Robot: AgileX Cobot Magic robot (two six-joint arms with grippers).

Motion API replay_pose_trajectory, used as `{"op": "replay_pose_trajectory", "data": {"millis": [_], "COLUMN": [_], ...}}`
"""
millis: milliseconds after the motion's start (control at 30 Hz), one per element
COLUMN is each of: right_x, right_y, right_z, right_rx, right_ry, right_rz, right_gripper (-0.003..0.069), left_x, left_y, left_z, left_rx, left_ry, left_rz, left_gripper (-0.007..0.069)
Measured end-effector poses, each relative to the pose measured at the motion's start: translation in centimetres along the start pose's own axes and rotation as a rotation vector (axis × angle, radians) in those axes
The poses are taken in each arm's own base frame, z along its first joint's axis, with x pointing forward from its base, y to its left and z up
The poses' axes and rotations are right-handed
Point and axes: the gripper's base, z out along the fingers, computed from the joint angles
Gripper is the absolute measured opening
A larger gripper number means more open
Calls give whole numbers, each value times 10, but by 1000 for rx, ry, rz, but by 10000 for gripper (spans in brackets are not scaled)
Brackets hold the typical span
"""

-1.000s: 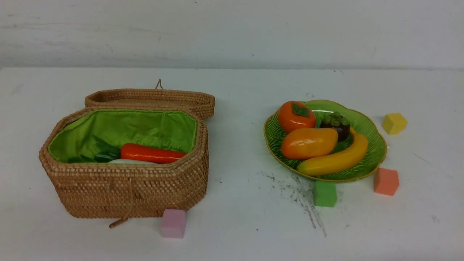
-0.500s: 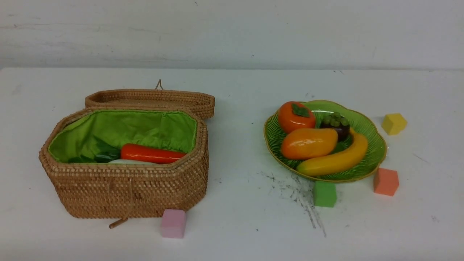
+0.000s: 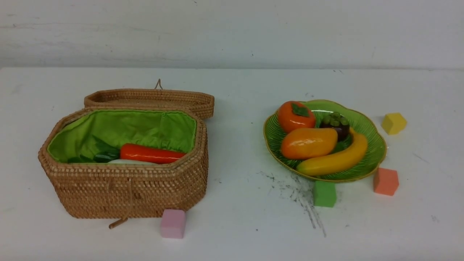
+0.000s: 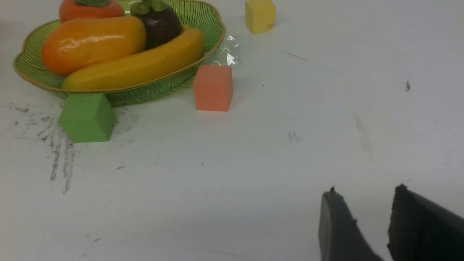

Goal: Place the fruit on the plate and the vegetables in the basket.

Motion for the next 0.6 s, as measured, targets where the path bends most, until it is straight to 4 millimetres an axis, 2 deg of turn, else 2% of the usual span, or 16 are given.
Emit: {"op": "replay_pose_trajectory", "data": {"millis": [600], "right_x": [0], "right_y": [0], "right_z": [0], "right_rx": [0], "right_ry": [0], "right_rz": [0], "right_gripper": [238], "left_x": [0], "left_y": [0], "left_z": [0], "left_rx": [0], "left_ry": [0], "left_rz": [0], "left_gripper": [27]}}
